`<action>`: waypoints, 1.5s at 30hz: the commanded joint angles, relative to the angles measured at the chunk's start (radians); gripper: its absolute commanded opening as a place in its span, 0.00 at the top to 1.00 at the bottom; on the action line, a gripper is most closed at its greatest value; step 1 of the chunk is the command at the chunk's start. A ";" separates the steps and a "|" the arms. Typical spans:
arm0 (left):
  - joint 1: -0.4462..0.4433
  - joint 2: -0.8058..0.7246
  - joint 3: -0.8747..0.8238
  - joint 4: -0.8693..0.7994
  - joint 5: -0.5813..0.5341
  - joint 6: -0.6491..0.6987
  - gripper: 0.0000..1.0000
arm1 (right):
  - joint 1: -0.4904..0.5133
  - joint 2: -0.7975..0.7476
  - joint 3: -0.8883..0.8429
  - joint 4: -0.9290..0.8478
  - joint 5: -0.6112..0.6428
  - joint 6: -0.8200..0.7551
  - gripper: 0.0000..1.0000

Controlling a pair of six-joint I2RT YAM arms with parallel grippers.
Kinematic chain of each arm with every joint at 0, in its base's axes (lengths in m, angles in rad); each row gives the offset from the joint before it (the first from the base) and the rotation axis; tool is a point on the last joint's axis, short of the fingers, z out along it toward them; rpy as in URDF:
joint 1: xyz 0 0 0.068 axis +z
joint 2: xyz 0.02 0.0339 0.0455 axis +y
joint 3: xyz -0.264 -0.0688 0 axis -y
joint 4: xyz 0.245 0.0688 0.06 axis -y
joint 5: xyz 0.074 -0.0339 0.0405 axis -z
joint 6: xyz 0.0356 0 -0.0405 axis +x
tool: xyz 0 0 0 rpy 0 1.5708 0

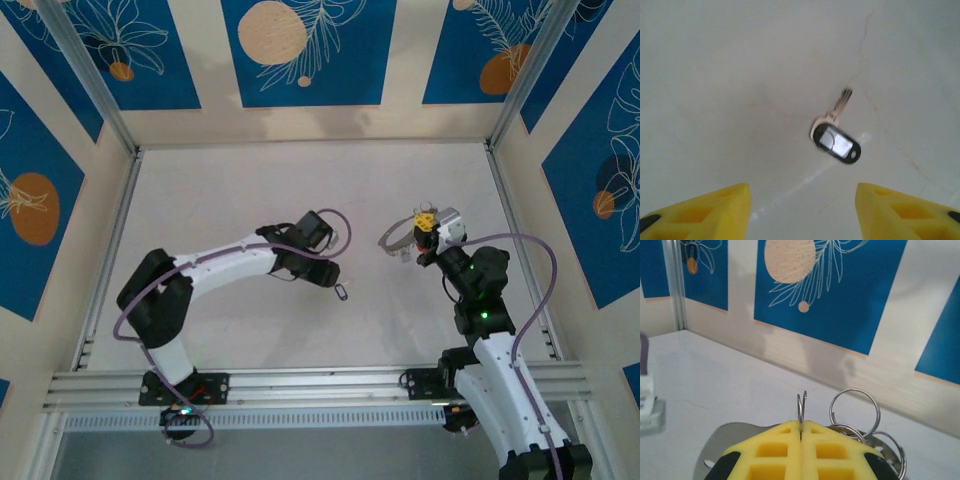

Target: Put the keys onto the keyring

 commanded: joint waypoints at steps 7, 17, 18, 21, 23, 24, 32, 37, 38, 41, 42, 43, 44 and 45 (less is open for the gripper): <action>-0.055 0.171 0.162 -0.096 -0.054 0.000 0.62 | -0.024 0.013 0.026 0.040 -0.033 0.046 1.00; -0.082 0.284 0.245 -0.133 -0.122 0.045 0.65 | -0.039 0.013 0.018 0.064 -0.048 0.060 1.00; -0.083 0.286 0.243 -0.124 -0.113 0.044 0.65 | -0.040 0.010 0.018 0.063 -0.047 0.062 1.00; -0.091 0.299 0.254 -0.133 -0.118 0.046 0.67 | -0.045 0.009 0.014 0.068 -0.040 0.064 1.00; -0.094 0.305 0.254 -0.134 -0.125 0.048 0.69 | -0.049 0.009 0.014 0.070 -0.042 0.067 1.00; -0.095 0.308 0.253 -0.131 -0.120 0.048 0.73 | -0.050 0.007 0.013 0.070 -0.043 0.067 1.00; -0.102 0.320 0.263 -0.145 -0.133 0.058 0.75 | -0.051 -0.006 0.006 0.073 -0.045 0.072 1.00; -0.102 0.306 0.258 -0.152 -0.169 0.071 0.83 | -0.051 -0.010 0.003 0.077 -0.053 0.075 1.00; -0.102 0.304 0.261 -0.157 -0.175 0.078 0.83 | -0.051 -0.011 0.001 0.076 -0.052 0.075 1.00; -0.102 0.300 0.272 -0.173 -0.175 0.097 0.85 | -0.051 -0.011 0.001 0.079 -0.052 0.076 1.00; -0.103 0.298 0.269 -0.173 -0.168 0.103 0.90 | -0.051 -0.010 0.001 0.079 -0.058 0.076 1.00; -0.102 0.298 0.268 -0.174 -0.164 0.107 0.93 | -0.052 -0.010 0.001 0.079 -0.060 0.075 1.00; -0.102 0.300 0.269 -0.177 -0.162 0.111 0.96 | -0.051 -0.011 0.000 0.079 -0.060 0.078 1.00; -0.102 0.301 0.272 -0.184 -0.163 0.116 0.97 | -0.051 -0.013 -0.002 0.078 -0.060 0.078 1.00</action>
